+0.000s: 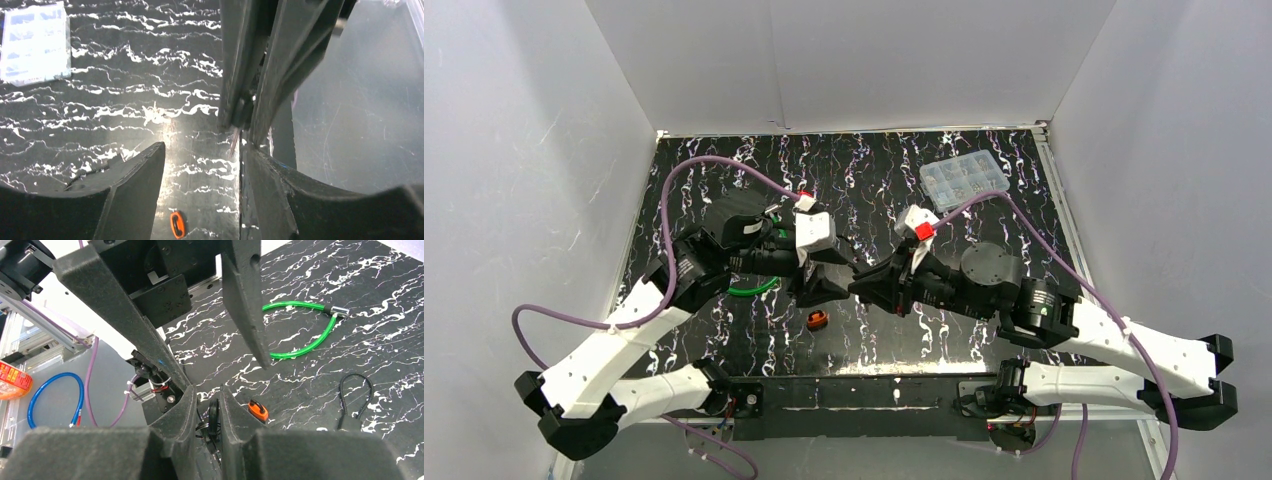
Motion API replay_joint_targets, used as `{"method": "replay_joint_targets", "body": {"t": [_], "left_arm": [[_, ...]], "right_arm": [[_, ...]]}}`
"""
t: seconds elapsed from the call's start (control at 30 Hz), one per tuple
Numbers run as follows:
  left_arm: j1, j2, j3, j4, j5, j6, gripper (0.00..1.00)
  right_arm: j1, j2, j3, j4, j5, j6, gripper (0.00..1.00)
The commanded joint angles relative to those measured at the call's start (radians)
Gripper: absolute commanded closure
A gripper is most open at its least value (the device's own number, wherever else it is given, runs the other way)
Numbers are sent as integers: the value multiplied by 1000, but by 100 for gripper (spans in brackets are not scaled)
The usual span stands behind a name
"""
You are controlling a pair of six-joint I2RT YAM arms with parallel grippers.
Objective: Unlock with the key
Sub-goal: Adjust the key.
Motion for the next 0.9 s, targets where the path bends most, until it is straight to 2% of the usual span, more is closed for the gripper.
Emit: {"method": "replay_joint_targets", "body": {"t": [0.0,0.2,0.3,0.47,0.6,0.73,0.87], "left_arm": [[0,-8,-10,102,52,-38,41],[0,-18,-30,65,130,-25,47],[0,-15,-32,40,151,-14,54],[0,-16,-24,32,144,15,76],[0,-21,-16,14,123,41,99],[0,-34,-4,6,76,65,100],[0,-34,68,-68,32,162,100]], "right_arm": [[-1,6,37,96,-19,3,99],[-1,2,33,127,-25,7,99],[0,2,30,137,-31,11,99],[-1,-4,22,150,-32,17,99],[0,-16,11,160,-27,17,99],[0,-13,19,128,-51,18,99],[0,-4,37,35,-73,27,99]]}}
